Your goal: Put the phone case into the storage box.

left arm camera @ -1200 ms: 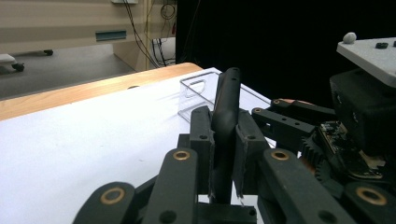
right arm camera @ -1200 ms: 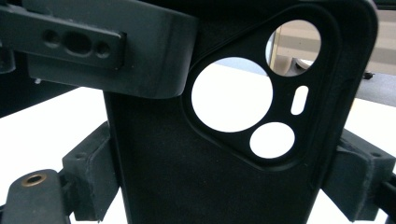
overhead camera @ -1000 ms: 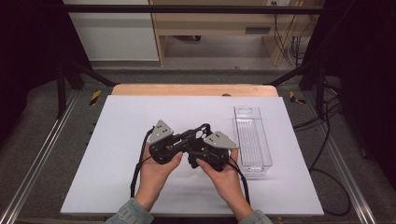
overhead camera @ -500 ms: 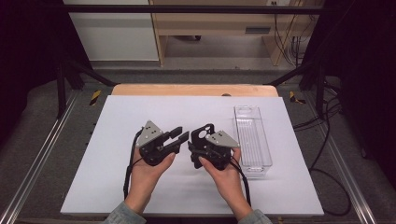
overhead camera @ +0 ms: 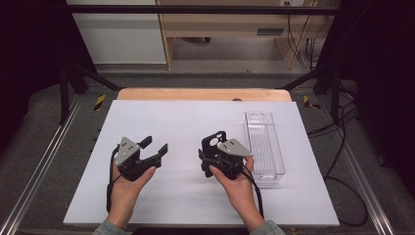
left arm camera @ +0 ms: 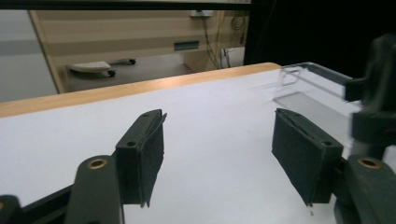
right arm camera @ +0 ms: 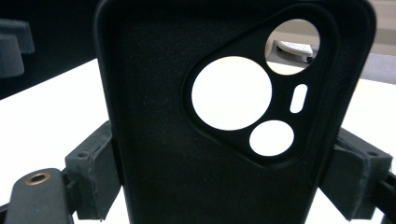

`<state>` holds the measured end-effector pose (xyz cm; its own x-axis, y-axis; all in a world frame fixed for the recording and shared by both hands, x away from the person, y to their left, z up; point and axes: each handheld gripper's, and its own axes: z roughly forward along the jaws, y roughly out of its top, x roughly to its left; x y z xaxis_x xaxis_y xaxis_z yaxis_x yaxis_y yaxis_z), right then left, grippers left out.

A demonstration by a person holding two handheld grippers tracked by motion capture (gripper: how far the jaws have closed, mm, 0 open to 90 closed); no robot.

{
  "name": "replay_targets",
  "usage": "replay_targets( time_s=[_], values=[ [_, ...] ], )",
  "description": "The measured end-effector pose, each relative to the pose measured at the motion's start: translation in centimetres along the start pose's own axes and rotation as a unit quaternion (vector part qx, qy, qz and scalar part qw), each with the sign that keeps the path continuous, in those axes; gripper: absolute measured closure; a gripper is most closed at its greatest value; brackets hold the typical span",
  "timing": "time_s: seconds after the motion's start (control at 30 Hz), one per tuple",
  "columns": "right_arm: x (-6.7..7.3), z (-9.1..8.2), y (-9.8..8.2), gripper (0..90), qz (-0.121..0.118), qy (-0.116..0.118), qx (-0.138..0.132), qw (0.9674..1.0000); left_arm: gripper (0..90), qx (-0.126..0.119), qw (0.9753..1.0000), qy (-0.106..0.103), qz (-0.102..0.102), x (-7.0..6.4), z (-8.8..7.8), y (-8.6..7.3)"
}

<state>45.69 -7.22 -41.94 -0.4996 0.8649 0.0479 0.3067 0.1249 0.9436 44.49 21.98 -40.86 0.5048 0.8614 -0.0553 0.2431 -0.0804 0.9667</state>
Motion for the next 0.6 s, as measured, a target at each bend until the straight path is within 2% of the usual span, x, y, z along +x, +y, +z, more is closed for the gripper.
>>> replay_targets(
  time_s=[0.17, 0.3, 0.37, 0.6],
  values=[
    [0.0, 0.0, 0.1, 13.7, 0.003, -0.004, -0.005, 1.0000, 28.1, -0.001, 0.9999, 0.013, -0.002, 1.6, -0.6, -1.2],
    [0.5, 0.3, 0.0, 13.8, -0.001, -0.004, -0.009, 1.0000, 17.8, 0.004, 0.9997, 0.024, -0.001, 2.6, -0.9, -2.1],
    [0.9, 0.5, 0.0, 13.8, -0.011, -0.005, -0.011, 0.9999, 14.9, -0.002, 0.9997, 0.024, -0.002, 3.1, -1.3, -2.6],
    [1.7, 0.7, -0.3, 13.8, -0.018, -0.006, -0.005, 0.9998, 8.9, -0.009, 0.9998, 0.019, 0.006, 4.4, -2.1, -3.9]
  ],
)
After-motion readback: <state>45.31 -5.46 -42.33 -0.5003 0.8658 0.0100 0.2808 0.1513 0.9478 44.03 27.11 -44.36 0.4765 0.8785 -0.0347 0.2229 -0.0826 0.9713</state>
